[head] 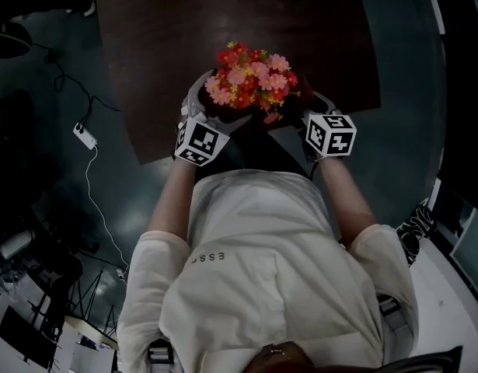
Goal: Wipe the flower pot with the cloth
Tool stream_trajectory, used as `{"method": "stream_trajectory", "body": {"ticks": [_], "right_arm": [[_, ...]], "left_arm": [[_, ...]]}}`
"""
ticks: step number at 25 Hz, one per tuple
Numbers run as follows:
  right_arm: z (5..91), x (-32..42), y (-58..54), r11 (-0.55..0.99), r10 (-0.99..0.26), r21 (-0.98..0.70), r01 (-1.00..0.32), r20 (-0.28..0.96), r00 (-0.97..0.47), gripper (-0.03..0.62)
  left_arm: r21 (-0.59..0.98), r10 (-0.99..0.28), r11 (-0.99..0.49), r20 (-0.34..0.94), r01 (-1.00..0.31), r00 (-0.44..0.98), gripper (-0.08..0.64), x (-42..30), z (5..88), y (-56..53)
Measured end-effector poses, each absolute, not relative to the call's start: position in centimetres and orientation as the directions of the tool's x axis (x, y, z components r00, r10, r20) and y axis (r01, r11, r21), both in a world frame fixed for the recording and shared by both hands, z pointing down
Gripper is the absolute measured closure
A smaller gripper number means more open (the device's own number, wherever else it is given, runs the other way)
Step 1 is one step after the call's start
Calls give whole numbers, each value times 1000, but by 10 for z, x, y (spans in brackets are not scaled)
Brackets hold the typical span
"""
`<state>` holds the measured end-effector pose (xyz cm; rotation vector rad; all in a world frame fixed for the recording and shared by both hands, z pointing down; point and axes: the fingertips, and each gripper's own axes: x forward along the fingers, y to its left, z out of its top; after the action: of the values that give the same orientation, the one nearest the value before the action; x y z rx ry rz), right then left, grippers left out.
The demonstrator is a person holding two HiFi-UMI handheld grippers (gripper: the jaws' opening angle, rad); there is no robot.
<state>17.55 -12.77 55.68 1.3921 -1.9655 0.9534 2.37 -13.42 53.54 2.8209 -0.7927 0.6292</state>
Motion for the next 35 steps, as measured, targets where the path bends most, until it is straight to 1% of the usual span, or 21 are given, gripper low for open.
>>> {"method": "stream_trajectory", "body": {"ticks": [5,11,12,13,16,19,22,29,32,35], "right_arm": [[566,169,-114,317,-496,-273,-908,768,-405,543],[570,160,-112,420,-440,-300,-856,758,-481,543],[569,158,-114,430,-435,-304,-850,755,-490,543],[568,156,-117,438,-431,-308,-845,753,-497,543],[566,152,-126,455,-420,-314,-834,750,-511,543],[569,146,-112,471,-417,-315,-824,743,-523,543],[566,132,-103,485,-422,-318,-814,731,-537,543],[532,105,-88,514,-490,-291,-807,673,-554,543],[517,98,-81,569,-515,-233,-789,647,-562,543],[513,86,-75,646,-510,-150,-748,644,-570,543]], "left_arm": [[11,-544,-794,431,-608,719,-28,49,547,-133],[18,-562,-777,429,-629,707,-21,59,555,-141],[25,-559,-779,424,-627,712,-7,60,554,-142],[31,-557,-780,420,-625,716,36,60,553,-146],[52,-564,-772,403,-634,720,34,57,547,-156],[82,-599,-744,357,-663,717,37,47,534,-153],[53,-620,-740,332,-671,711,38,35,515,-153],[37,-669,-726,192,-687,717,41,23,448,-141],[39,-694,-710,130,-703,708,43,19,419,-139],[16,-709,-702,83,-712,701,43,15,394,-143]]}}
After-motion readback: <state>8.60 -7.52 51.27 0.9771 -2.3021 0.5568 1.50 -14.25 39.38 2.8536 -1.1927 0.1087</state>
